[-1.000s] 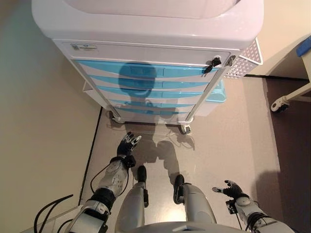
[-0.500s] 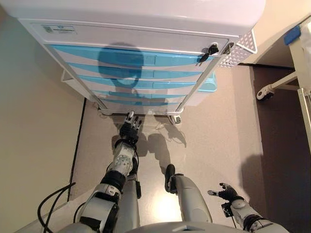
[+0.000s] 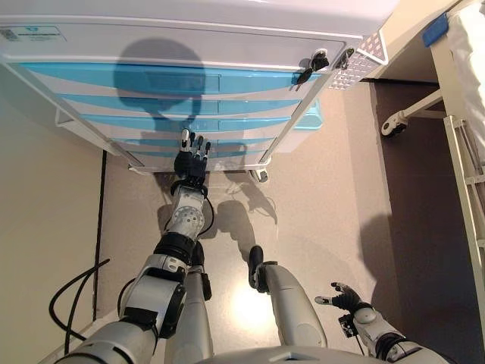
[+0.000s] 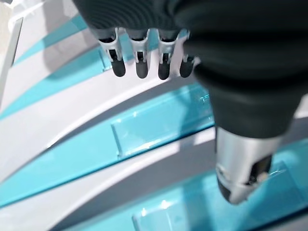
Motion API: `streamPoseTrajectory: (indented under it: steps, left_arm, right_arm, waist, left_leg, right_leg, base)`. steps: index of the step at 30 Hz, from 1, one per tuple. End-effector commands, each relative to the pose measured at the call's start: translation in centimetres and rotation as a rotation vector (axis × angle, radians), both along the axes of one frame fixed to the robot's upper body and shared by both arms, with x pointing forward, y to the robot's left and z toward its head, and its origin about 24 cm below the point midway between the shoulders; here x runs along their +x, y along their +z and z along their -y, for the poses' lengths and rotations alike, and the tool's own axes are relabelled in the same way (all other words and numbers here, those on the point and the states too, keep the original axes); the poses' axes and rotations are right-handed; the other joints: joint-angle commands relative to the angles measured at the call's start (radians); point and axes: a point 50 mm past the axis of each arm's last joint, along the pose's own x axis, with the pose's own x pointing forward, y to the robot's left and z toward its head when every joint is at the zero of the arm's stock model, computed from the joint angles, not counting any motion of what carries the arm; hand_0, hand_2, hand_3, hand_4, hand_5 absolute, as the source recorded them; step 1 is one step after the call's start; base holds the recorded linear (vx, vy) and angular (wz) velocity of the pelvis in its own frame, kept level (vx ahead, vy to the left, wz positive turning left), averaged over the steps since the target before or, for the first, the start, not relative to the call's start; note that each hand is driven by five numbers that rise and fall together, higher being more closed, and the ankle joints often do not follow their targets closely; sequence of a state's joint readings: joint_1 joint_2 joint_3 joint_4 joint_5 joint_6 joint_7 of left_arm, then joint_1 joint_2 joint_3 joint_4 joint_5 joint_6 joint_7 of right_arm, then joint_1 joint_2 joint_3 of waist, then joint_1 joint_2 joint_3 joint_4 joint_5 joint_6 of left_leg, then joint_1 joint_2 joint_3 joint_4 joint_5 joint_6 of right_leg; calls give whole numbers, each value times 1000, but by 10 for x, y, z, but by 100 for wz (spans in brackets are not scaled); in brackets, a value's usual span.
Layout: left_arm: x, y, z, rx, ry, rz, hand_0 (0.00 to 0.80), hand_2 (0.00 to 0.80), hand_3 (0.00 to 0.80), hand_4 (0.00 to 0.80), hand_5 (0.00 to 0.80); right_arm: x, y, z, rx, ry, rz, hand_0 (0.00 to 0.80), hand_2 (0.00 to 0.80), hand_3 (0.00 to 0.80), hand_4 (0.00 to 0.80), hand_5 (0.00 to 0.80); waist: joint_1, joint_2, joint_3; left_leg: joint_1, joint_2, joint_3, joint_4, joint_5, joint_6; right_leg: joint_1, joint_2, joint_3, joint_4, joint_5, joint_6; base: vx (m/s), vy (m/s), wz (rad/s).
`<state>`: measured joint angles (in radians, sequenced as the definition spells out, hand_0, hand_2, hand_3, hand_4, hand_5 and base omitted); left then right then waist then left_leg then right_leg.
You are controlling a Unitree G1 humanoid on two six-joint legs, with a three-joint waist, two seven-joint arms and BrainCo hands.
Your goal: Open the drawer and pick up the medicine
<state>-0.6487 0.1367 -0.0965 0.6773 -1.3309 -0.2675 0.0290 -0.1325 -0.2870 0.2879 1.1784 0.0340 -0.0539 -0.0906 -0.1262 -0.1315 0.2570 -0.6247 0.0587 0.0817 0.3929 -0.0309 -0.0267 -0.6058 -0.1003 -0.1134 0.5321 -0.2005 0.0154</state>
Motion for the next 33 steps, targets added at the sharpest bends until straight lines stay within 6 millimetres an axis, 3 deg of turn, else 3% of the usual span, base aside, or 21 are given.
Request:
streamPoseTrajectory:
  steps: [1,8,17,19,20,21,22,33]
  left_arm:
    - [8,39,6,-6,-22,172,0,0,0,0,0]
    - [12,67,10,-22,-34,280,0,0,0,0,0]
    - [10,85,14,-25,-58,366,0,0,0,0,0]
    - [9,89,14,-26,-58,386,260,260,260,260,260]
    - [8,96,14,-31,-55,416,565,565,565,565,565]
    - [8,96,14,-34,-53,417,750,750,750,750,750]
    - [7,100,11,-32,-43,431,800,800,800,800,800]
    - [2,113,10,-39,-39,501,800,800,800,800,800]
  right_arm:
    - [-13,1,17,-27,-1,-21,0,0,0,0,0]
    - [-15,0,17,-20,19,-30,0,0,0,0,0]
    - [-20,-2,19,-20,39,-57,0,0,0,0,0]
    - [-20,-2,18,-15,44,-59,0,0,0,0,0]
    - [-22,-3,19,-20,54,-70,0,0,0,0,0]
    - [-23,-3,19,-21,60,-75,0,0,0,0,0]
    - [-24,-3,19,-23,64,-80,0,0,0,0,0]
    - [-29,-5,19,-34,105,-112,0,0,0,0,0]
  waist:
    - [-6,22,-38]
    - [-15,17,-52]
    - [-16,14,-71]
    - [-15,13,-73]
    - [-14,13,-76]
    - [-13,12,-77]
    - [-11,12,-78]
    - [0,11,-85]
  left_leg:
    - [15,5,33,90,-133,7]
    - [-16,15,36,105,-139,7]
    - [-33,18,28,104,-136,7]
    - [-38,20,28,108,-136,7]
    - [-42,19,23,110,-134,6]
    - [-42,19,22,110,-134,6]
    - [-43,19,20,110,-134,6]
    - [-38,18,0,83,-113,-2]
  right_leg:
    - [-45,-17,47,-65,115,80]
    - [-84,-8,52,-58,120,75]
    - [-100,-2,50,-60,125,72]
    - [-101,-1,48,-58,125,72]
    - [-102,-1,44,-56,124,72]
    - [-102,-1,43,-56,123,71]
    - [-102,1,41,-55,123,70]
    - [-93,2,22,-67,128,66]
  base:
    - [0,0,0]
    - [0,0,-1]
    - [-4,-12,-2]
    - [0,-20,0]
    - [1,-43,0]
    - [0,-46,1]
    - [0,-33,1]
    - [-4,-23,2]
